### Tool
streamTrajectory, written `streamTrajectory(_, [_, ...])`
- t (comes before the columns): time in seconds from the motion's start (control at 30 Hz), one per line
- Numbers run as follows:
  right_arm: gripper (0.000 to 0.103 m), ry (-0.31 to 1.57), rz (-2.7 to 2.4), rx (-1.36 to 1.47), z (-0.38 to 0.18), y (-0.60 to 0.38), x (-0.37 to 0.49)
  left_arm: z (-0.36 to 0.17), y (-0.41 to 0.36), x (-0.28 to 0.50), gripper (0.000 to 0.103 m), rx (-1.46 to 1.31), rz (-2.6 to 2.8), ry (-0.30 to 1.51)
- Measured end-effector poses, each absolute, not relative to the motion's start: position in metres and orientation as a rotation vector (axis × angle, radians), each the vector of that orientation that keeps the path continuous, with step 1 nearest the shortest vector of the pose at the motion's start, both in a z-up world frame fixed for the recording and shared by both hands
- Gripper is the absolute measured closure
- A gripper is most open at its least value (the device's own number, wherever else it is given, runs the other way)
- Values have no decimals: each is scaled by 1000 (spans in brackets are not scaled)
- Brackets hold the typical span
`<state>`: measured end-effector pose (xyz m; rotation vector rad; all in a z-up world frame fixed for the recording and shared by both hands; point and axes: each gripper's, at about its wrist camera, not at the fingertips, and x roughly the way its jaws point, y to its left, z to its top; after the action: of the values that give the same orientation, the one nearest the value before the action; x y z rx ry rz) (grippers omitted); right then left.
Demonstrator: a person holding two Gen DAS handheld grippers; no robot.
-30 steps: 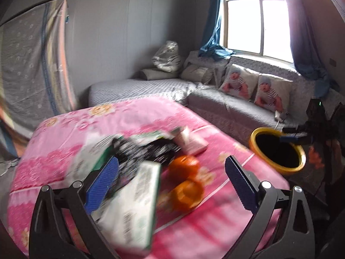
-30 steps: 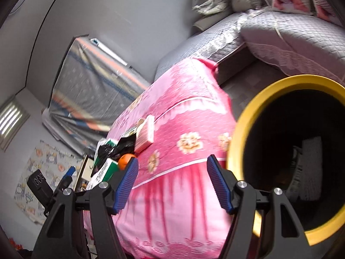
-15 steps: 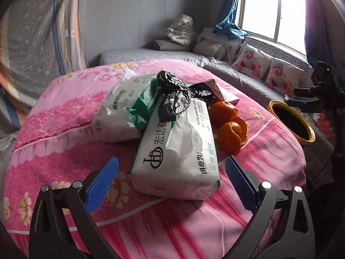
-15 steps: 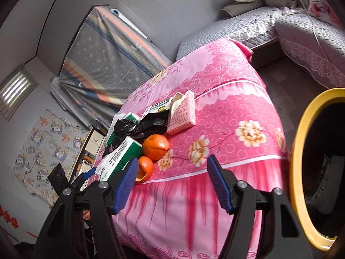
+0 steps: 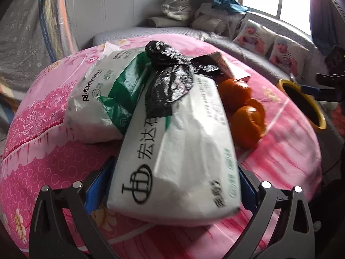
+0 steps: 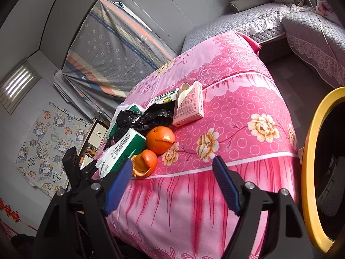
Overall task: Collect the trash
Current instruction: 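Return to the bed and grasp the white tissue pack with the left tool, then grasp the black plastic bag on the bed with the right tool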
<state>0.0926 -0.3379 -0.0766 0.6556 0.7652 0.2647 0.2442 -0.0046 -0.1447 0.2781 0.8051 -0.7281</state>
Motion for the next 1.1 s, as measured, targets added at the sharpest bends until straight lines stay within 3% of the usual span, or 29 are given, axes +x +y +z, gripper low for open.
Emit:
streamTrajectory(0.03, [30, 767, 267, 654, -77, -337, 93, -145, -5, 246, 10, 269, -733, 807])
streamTrajectory(0.07, [30, 769, 268, 649, -76, -336, 93, -144, -5, 246, 21, 255, -749, 807])
streamTrajectory(0.23, [30, 775, 274, 607, -72, -330, 92, -135, 6, 233, 24, 220, -775, 772])
streamTrajectory(0.73, [30, 805, 359, 414, -62, -271, 119, -76, 84, 129, 24, -57, -806, 531])
streamTrajectory(1.1, [30, 780, 439, -83, -50, -164, 160, -71, 131, 109, 24, -174, -665, 497])
